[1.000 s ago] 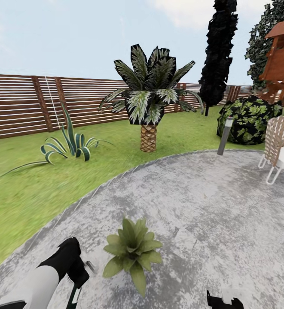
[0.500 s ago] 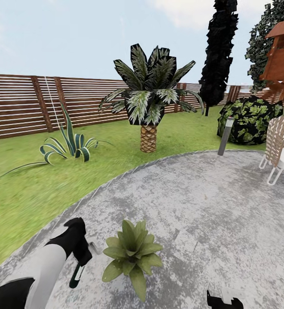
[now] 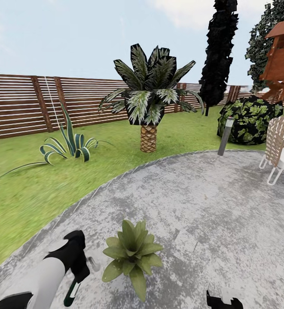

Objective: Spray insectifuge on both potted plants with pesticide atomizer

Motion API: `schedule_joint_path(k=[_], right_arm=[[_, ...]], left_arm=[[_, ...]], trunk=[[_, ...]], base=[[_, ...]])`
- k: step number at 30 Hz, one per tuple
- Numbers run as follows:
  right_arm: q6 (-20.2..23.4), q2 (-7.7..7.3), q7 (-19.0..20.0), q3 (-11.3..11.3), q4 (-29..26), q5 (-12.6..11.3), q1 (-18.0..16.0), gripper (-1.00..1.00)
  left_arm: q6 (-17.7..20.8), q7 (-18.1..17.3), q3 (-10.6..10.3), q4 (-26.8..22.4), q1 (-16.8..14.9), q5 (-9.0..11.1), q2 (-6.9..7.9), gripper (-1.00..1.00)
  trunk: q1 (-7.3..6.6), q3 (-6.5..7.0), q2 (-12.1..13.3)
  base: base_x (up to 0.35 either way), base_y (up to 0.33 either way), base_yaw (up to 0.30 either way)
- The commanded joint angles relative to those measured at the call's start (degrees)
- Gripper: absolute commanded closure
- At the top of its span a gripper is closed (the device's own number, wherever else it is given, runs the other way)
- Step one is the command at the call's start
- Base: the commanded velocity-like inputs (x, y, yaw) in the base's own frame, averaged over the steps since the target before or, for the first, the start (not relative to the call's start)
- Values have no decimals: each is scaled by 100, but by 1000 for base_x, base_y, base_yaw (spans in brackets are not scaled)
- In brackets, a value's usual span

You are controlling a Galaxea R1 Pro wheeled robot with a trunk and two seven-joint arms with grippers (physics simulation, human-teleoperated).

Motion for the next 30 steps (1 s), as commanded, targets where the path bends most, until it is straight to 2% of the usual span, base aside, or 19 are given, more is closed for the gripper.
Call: schedule_joint_path(k=[1,3,5,7,9,11,12,13,15,16,21,25,30], right_arm=[[-22,0,-29,-31,12,60,-6,-100],[-22,0,-27,-31,15,60,-6,-100],[-22,0,-26,-31,16,60,-6,-100],[-22,0,-26,-31,16,60,-6,-100],[-22,0,-26,-31,16,60,-6,-100],[-22,0,-26,-31,15,60,-6,-100],[-22,0,-26,-31,16,60,-6,-100],[-22,0,-26,-31,16,60,-6,-100],[-22,0,-26,-31,11,60,-6,-100],[-22,0,-30,-31,4,60,-6,-100],[-22,-11,-34,-38,-8,60,-6,-100],[-22,-17,-35,-40,-10,60,-6,-100],[-22,-33,-42,-40,-10,52,-6,-100]], left_arm=[[52,-8,37,-26,-4,-17,-60,100],[61,13,39,-44,-15,-9,-152,100],[66,25,65,-44,-15,-6,-124,100],[61,26,73,-36,20,-4,-32,100],[59,58,85,-34,60,19,173,100],[58,315,99,-23,70,100,291,100],[63,508,107,-27,72,204,319,100],[64,625,114,-29,73,312,327,100],[53,881,91,-36,73,651,286,100],[40,932,65,-5,79,700,234,100],[50,966,39,-70,72,760,207,100],[65,961,98,-407,66,781,228,100],[67,967,62,-461,65,784,212,100]], trunk=[[-1,-5,-2],[-1,-5,-2],[-1,-5,-2],[-1,-5,-2],[-1,-5,-2],[-1,-5,-2],[-1,-5,-2],[-1,-5,-2],[-1,-5,-2],[-1,-5,-2],[-1,-5,-2],[87,-89,-163],[197,-222,-363]], base=[[0,0,0],[0,0,0],[0,0,0],[0,0,0],[0,0,0],[0,0,0],[0,0,0],[0,0,0],[0,0,0],[0,0,0],[0,0,0],[0,0,0],[0,0,0]])
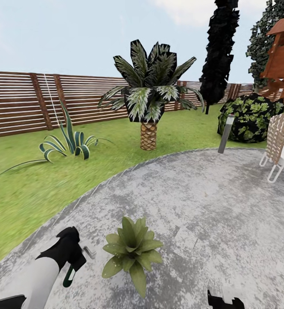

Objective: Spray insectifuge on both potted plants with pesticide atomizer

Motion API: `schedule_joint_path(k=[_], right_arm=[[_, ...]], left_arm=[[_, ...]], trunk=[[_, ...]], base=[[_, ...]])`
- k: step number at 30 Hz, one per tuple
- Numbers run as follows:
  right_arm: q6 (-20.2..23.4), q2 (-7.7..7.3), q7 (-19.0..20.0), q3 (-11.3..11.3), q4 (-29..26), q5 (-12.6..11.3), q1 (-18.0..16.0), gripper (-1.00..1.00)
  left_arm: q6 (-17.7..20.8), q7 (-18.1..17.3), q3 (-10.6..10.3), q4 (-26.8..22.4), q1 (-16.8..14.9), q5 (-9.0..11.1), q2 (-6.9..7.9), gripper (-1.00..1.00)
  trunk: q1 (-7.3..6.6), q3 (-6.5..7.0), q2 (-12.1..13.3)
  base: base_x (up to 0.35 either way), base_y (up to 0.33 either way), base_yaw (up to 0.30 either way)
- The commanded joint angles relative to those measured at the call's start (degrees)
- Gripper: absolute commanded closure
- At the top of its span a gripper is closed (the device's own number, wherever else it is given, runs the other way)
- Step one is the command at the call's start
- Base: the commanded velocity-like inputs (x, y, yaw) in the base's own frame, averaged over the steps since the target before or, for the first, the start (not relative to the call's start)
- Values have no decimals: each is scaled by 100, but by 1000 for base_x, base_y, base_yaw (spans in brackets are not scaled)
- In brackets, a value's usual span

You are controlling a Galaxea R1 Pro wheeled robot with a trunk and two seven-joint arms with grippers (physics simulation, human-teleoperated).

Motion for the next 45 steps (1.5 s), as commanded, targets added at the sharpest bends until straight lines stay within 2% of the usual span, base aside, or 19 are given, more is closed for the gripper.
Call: schedule_joint_path(k=[1,7,10,13,15,19,20,24,29,31,35,43,45], right_arm=[[-22,-4,-28,-31,10,60,-6,-100],[-24,-3,-28,-31,10,65,-6,-100],[-26,-3,-28,-31,10,63,-6,-100],[-26,-2,-28,-31,10,67,-6,-100],[-28,-2,-28,-31,10,68,-6,-100],[-28,-2,-27,-29,10,68,-6,-100],[-28,-2,-23,-25,10,68,-6,-100],[-30,-16,-20,-23,10,68,-6,-100],[-30,-20,-20,-25,10,71,-6,-100],[-30,-20,-20,-23,10,70,-6,-100],[-30,-20,-20,-24,10,68,-6,-100],[-30,-20,-25,-30,4,64,-6,-100],[-30,-20,-28,-30,2,60,-6,-100]], left_arm=[[26,-37,11,-9,-3,-30,-12,100],[8,-38,9,78,10,-59,-42,100],[4,-36,10,464,21,-57,-39,100],[10,-36,12,542,13,-67,-63,100],[24,-36,13,475,-22,-50,-138,100],[55,-44,11,1,-49,-42,-445,100],[59,-46,8,-47,-52,-49,-466,100],[27,-60,-9,-72,-39,-80,-403,100],[5,-58,-22,38,46,-77,-149,100],[-3,-55,-26,220,182,-100,-99,100],[-7,-46,-32,343,386,-93,-95,100],[19,-36,4,250,343,-93,-159,100],[24,-36,4,84,340,-90,-153,100]], trunk=[[21,-33,-44],[21,-60,-44],[21,-60,-44],[21,-60,-44],[21,-60,-44],[21,-60,-44],[21,-60,-44],[21,-60,-44],[21,-60,-44],[21,-60,-44],[21,-60,-44],[21,-60,-44],[21,-60,-44]], base=[[0,0,0],[0,0,0],[0,0,0],[0,0,0],[0,0,0],[0,0,0],[0,0,0],[0,0,0],[0,0,0],[0,0,0],[0,0,0],[111,55,0],[13,6,0]])
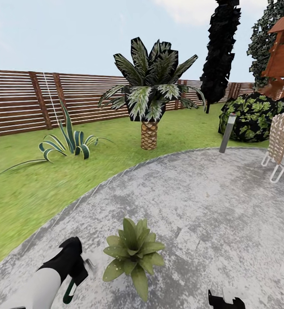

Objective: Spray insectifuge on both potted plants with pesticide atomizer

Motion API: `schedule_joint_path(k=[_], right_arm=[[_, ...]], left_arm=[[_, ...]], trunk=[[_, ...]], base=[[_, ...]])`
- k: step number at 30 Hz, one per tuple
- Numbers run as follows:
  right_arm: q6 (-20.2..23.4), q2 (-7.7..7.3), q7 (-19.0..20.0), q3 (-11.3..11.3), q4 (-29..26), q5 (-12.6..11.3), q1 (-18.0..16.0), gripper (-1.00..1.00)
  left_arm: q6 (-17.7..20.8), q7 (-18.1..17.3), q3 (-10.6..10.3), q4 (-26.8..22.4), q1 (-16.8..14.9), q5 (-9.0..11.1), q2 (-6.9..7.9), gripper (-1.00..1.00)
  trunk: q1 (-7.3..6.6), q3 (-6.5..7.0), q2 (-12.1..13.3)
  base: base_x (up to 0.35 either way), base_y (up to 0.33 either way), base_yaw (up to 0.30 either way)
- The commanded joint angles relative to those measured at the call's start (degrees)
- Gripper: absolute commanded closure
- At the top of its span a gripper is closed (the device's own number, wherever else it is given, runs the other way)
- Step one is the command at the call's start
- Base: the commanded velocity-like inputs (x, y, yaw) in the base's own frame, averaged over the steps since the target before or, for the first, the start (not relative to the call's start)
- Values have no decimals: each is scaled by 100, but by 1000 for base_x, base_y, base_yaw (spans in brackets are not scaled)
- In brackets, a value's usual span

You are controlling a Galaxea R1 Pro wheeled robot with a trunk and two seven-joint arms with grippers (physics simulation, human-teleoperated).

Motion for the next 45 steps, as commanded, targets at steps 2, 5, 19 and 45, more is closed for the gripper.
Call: schedule_joint_path(k=[2,5,19,45], right_arm=[[-22,0,-28,-31,10,60,-6,-100],[-22,0,-28,-29,16,63,-6,-100],[-22,9,-29,-23,19,68,-6,-100],[-22,34,-19,-14,19,73,-6,-100]], left_arm=[[28,-40,34,-97,4,-5,18,100],[13,-37,20,-88,38,6,48,100],[25,-438,-20,-148,-406,-40,22,100],[-481,-704,-706,138,19,17,-11,100]], trunk=[[-1,-6,-2],[-1,-4,-2],[-1,3,-2],[-1,3,-2]], base=[[4,2,0],[1,1,-77],[0,0,-71],[0,0,0]])
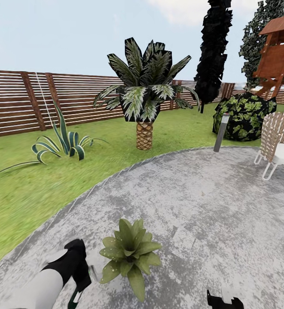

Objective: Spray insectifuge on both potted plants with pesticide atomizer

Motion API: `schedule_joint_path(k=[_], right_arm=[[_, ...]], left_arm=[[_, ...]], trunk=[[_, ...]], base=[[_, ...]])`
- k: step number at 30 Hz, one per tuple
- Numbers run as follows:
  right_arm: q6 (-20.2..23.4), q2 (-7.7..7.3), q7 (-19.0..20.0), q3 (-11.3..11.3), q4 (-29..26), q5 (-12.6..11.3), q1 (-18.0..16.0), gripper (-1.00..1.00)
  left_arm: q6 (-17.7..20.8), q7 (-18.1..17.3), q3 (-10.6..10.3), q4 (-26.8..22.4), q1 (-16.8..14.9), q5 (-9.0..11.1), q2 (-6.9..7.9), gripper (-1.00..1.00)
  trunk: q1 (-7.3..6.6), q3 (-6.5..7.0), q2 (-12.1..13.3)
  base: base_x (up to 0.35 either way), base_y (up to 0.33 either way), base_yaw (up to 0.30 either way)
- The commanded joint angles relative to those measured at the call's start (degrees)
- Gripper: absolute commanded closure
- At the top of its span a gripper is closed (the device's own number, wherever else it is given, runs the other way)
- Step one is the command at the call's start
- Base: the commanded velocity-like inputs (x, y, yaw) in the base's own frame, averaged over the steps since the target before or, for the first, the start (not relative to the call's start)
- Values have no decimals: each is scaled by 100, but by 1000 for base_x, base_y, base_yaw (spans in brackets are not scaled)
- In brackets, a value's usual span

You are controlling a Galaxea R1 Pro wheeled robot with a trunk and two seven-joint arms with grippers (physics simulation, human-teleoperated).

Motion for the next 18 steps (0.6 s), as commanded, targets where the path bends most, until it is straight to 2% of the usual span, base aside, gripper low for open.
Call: schedule_joint_path(k=[1,4,7,8,10,12,14,18], right_arm=[[-22,0,-27,-31,10,59,-6,-100],[-22,0,-27,-31,10,58,-6,-100],[-22,0,-27,-31,10,61,-6,-100],[-22,0,-27,-31,10,63,-6,-100],[-22,0,-27,-31,10,65,-6,-100],[-22,2,-27,-31,10,65,-6,-100],[-22,2,-27,-31,13,65,-6,-100],[-22,5,-27,-31,15,65,-6,-100]], left_arm=[[49,-29,26,-16,-2,-30,-47,100],[67,-25,36,-28,-1,-32,-179,100],[51,-24,28,29,7,-31,-168,100],[45,-24,35,47,23,-29,-144,100],[32,-24,65,55,234,-30,19,100],[30,-24,69,57,281,-24,170,100],[37,-17,76,57,304,-12,261,100],[70,-12,103,-1,310,-9,226,100]], trunk=[[-1,-5,-2],[-1,-5,-2],[-1,-5,-2],[-1,-5,-2],[-1,-5,-2],[-1,-5,-2],[-1,-5,-2],[-1,-5,-2]], base=[[0,0,0],[0,0,0],[0,0,0],[0,0,0],[0,0,0],[0,0,0],[0,0,0],[0,0,0]])
